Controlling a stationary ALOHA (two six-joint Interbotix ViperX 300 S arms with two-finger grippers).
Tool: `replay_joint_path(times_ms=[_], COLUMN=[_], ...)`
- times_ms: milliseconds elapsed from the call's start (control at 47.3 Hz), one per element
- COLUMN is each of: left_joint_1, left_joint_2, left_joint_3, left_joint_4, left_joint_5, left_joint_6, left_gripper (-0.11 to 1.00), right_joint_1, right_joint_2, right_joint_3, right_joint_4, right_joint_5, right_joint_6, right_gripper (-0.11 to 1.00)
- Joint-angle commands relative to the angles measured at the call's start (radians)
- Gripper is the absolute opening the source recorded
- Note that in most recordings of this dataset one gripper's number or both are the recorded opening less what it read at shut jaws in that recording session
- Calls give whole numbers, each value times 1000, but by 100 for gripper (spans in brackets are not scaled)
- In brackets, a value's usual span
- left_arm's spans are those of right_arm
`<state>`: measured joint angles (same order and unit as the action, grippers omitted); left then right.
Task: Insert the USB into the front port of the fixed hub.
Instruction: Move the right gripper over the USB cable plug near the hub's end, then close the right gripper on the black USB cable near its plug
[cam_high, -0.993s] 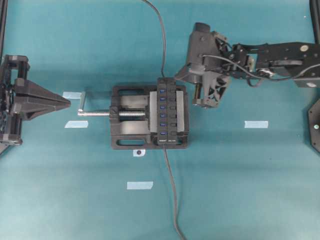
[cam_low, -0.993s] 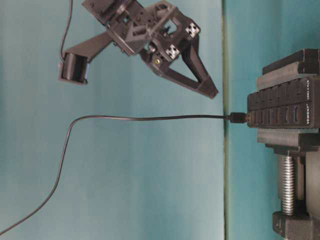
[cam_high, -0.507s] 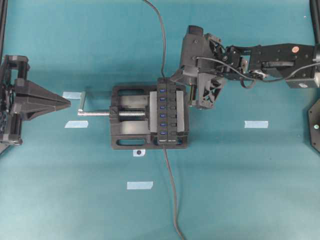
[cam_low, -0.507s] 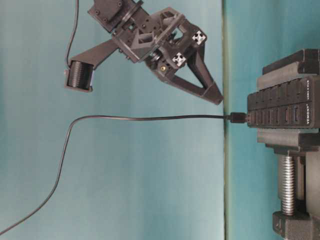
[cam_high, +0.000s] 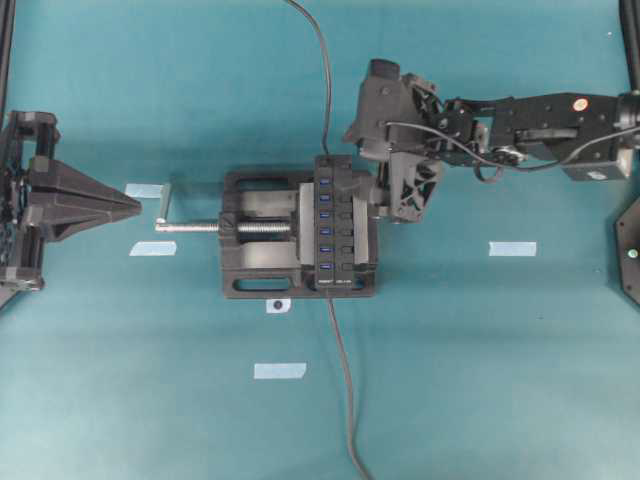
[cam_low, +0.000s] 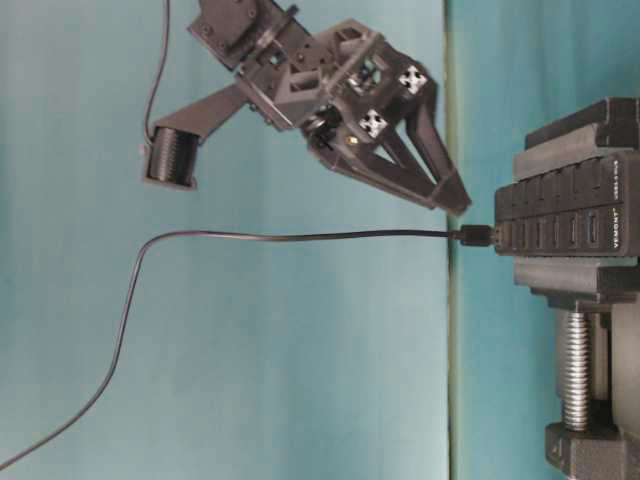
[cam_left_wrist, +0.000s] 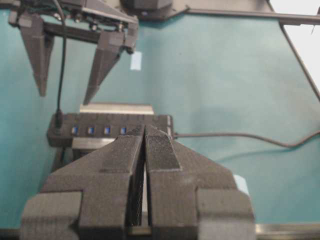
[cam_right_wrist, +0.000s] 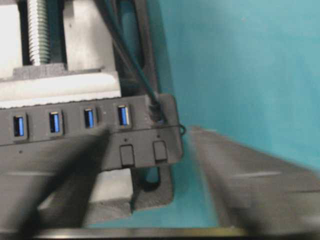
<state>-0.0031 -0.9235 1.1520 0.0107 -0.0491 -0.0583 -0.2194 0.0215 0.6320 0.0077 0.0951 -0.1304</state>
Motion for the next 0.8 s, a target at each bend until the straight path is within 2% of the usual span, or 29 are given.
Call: replay_joint_path(times_ms=[0, 106, 782], left_joint_1=[0, 0, -2], left_joint_2=[3, 5, 2], left_joint_3=[-11, -14, -8], left_joint_4=[2, 2, 3], left_joint_5=[-5, -11, -11], left_joint_6=[-2, -2, -5], left_gripper=[0, 0, 0], right_joint_1=[5, 3, 5], right_joint_2=[-6, 6, 49], right_joint_3=[-35, -52, -86], right_joint_4=[-2, -2, -2], right_joint_5=[-9, -9, -5], right_joint_6=[-12, -12, -12], right_gripper=[84, 78, 76])
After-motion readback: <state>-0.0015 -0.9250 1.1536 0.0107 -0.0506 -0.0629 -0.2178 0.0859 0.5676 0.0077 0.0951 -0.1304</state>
